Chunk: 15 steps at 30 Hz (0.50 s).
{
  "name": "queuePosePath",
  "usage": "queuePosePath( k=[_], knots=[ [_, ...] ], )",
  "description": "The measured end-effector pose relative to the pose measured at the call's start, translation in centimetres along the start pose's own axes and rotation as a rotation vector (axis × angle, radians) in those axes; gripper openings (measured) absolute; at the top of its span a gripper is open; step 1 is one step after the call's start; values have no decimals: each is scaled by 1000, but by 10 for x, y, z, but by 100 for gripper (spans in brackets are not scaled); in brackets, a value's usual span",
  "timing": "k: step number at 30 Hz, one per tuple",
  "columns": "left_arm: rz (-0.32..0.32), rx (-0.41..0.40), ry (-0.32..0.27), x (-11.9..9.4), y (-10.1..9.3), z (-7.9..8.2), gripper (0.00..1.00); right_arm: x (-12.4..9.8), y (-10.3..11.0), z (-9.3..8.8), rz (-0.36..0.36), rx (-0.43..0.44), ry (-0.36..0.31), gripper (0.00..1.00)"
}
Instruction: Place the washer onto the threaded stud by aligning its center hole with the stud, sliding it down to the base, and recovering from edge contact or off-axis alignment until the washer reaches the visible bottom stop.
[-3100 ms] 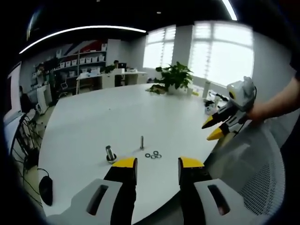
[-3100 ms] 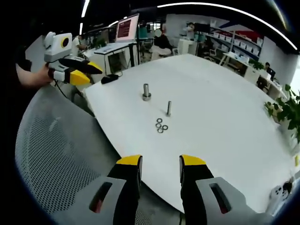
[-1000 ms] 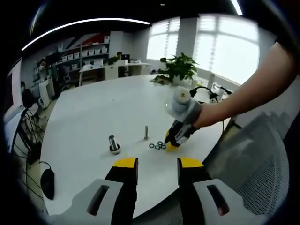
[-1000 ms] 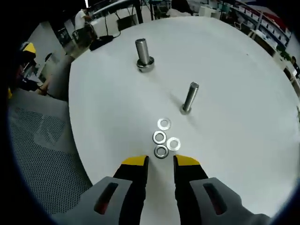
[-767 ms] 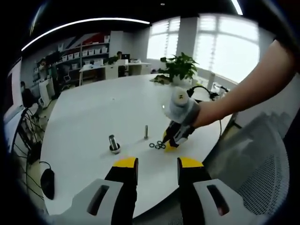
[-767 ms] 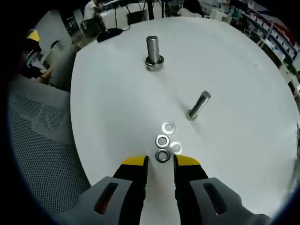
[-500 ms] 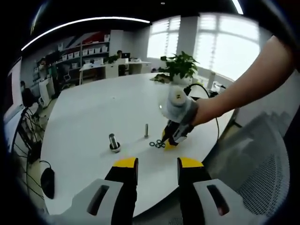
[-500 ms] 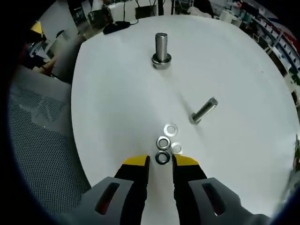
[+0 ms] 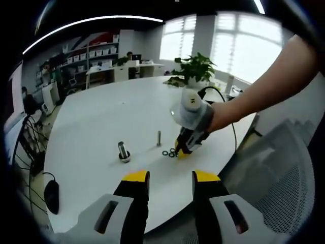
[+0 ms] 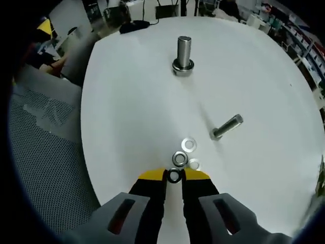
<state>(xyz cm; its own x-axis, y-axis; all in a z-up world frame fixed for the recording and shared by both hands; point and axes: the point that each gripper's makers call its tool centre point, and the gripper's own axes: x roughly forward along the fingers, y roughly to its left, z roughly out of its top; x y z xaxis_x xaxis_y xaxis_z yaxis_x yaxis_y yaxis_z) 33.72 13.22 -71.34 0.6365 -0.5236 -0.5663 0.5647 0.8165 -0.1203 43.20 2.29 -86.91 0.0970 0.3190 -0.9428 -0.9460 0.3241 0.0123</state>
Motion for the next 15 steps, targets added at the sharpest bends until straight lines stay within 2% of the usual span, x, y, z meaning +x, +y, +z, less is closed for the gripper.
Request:
queuePosePath(
  k=[6,8,10,15],
  knots=[
    [2,-1,1,0,1,0,32,0,0,1,5,-23,12,10],
    [2,-3,7,0,1,-2,32,0,2,1,19,-29,19,12],
    [2,-1,12,0,1,-3,32,0,5,1,35,-73,25,15],
    [2,2,16,1,1,-3,32,-1,5,-2,36,-109,40,17]
  ],
)
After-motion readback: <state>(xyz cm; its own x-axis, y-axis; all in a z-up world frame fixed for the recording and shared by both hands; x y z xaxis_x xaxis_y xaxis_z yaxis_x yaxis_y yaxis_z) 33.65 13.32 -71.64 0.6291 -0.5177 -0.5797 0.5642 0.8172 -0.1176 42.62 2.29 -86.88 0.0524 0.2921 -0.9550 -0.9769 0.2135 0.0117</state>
